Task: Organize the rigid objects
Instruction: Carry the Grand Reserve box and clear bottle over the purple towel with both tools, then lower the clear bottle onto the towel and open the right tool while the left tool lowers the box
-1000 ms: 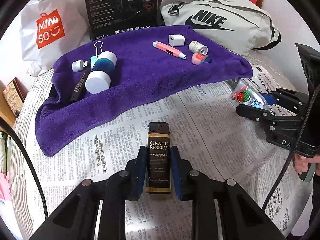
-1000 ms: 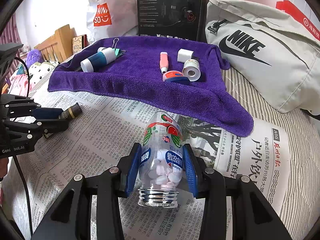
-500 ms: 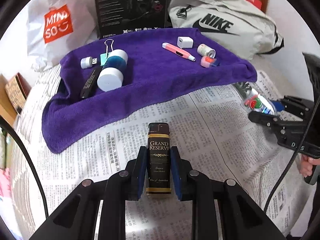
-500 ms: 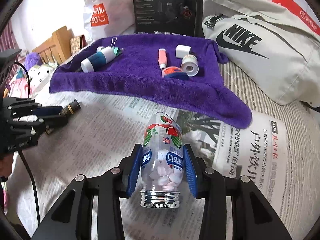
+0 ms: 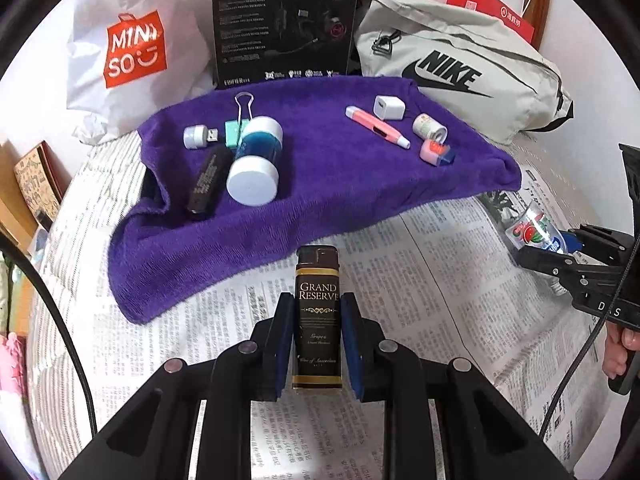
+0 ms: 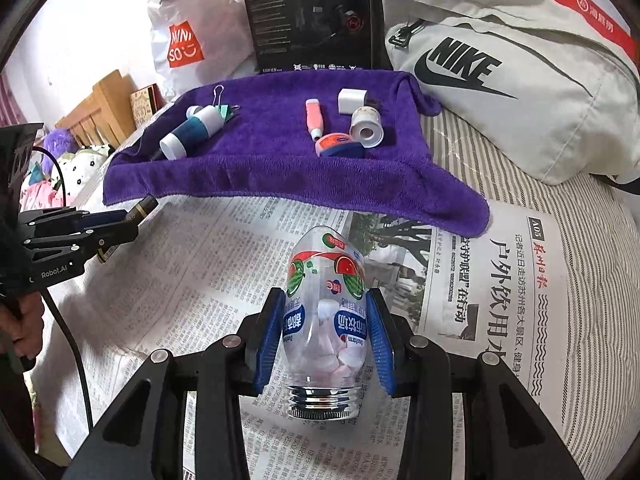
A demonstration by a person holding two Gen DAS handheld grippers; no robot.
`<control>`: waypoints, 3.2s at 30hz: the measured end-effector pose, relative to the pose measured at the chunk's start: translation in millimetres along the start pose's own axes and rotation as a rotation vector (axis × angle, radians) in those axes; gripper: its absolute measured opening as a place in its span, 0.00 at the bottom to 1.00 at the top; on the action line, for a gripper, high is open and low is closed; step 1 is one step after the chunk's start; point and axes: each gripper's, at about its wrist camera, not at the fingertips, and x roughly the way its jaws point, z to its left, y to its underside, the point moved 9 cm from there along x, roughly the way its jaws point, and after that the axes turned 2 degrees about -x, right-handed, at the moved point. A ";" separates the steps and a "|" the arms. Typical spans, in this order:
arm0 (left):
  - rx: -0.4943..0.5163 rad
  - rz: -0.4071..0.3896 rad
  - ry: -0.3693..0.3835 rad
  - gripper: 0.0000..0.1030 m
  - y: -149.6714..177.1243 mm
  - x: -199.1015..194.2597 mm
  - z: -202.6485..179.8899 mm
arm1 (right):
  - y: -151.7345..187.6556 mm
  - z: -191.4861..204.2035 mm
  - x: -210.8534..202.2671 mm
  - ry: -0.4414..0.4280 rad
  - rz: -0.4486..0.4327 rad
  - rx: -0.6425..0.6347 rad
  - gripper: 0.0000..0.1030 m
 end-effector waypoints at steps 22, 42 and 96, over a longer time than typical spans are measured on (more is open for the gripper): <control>-0.047 -0.033 0.039 0.22 -57.2 -10.5 24.0 | -61.5 6.6 -9.7 -0.078 -0.056 -0.025 0.40; -0.090 -0.028 -0.016 0.22 -76.9 3.6 68.9 | -141.0 36.5 98.7 -0.085 0.032 -0.129 0.40; 0.023 0.089 0.019 0.22 -102.2 92.6 -8.7 | -116.6 -0.9 21.4 -0.049 0.014 -0.117 0.64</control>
